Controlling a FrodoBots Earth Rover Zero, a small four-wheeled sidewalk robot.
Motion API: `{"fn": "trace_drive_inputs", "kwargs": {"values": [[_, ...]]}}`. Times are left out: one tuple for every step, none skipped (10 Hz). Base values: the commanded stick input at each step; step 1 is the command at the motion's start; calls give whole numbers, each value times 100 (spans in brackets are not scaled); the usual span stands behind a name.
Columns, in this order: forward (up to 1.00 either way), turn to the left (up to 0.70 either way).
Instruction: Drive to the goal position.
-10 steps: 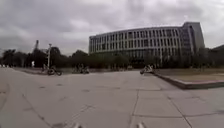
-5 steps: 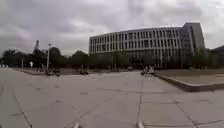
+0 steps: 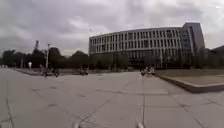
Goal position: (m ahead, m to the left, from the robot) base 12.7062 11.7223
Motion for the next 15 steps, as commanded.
{"fn": "trace_drive_inputs", "kwargs": {"values": [[45, -27], [45, -27], [45, -27], [45, -27], [45, -27], [45, 0], [45, 0], [45, 0], [45, 0], [45, 0], [45, 0], [45, 0], [45, 0], [45, 0], [45, 0]]}}
